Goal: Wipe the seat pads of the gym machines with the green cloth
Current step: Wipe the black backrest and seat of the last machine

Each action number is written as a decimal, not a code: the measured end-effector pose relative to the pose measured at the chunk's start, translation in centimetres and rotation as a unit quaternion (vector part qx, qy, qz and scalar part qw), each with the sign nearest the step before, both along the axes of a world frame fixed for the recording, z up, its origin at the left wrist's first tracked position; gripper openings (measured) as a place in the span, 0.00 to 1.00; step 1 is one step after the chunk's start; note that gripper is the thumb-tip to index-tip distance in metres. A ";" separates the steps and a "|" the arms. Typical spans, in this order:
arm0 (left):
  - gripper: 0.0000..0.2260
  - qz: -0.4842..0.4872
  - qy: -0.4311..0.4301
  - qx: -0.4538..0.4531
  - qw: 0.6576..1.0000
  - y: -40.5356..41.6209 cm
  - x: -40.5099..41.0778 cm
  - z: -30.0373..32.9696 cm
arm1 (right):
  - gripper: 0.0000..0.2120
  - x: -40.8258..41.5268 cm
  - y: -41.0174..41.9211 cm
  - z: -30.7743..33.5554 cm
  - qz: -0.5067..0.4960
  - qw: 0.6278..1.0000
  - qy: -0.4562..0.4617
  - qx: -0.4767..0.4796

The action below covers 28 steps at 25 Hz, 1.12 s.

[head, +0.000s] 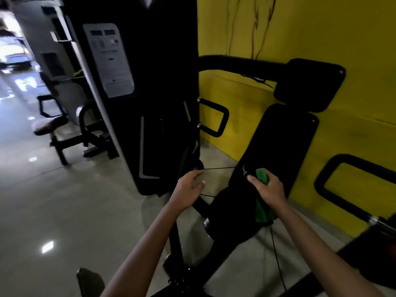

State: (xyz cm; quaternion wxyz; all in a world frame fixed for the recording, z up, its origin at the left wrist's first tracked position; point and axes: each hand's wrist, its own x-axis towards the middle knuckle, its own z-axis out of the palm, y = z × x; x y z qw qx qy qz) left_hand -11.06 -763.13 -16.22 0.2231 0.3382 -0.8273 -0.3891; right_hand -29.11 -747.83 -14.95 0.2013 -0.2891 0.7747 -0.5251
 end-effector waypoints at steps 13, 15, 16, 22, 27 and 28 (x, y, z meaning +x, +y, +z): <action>0.18 -0.119 -0.025 0.029 0.992 -5.3 -8.5 -2.1 | 0.18 -6.8 -4.5 -2.7 -0.051 0.998 -0.027 0.007; 0.18 -0.101 -0.016 0.026 0.994 -6.8 -9.4 -2.5 | 0.22 -6.7 -7.1 -3.4 -0.047 0.999 -0.007 0.012; 0.18 -0.101 -0.014 0.024 0.995 -7.2 -10.1 -2.6 | 0.23 -6.8 -8.1 -4.0 -0.035 0.999 0.008 0.015; 0.17 -0.124 -0.033 0.057 0.990 -7.4 -14.0 -3.9 | 0.24 -10.6 -6.3 -5.3 -0.034 0.999 -0.008 0.031; 0.18 -0.141 -0.034 0.070 0.987 -7.3 -16.9 -3.8 | 0.33 -13.7 -3.9 -4.7 -0.030 0.998 -0.032 -0.039; 0.18 -0.144 -0.036 0.071 0.986 -7.4 -17.3 -3.6 | 0.42 -13.9 -3.8 -4.9 -0.037 0.998 -0.025 -0.047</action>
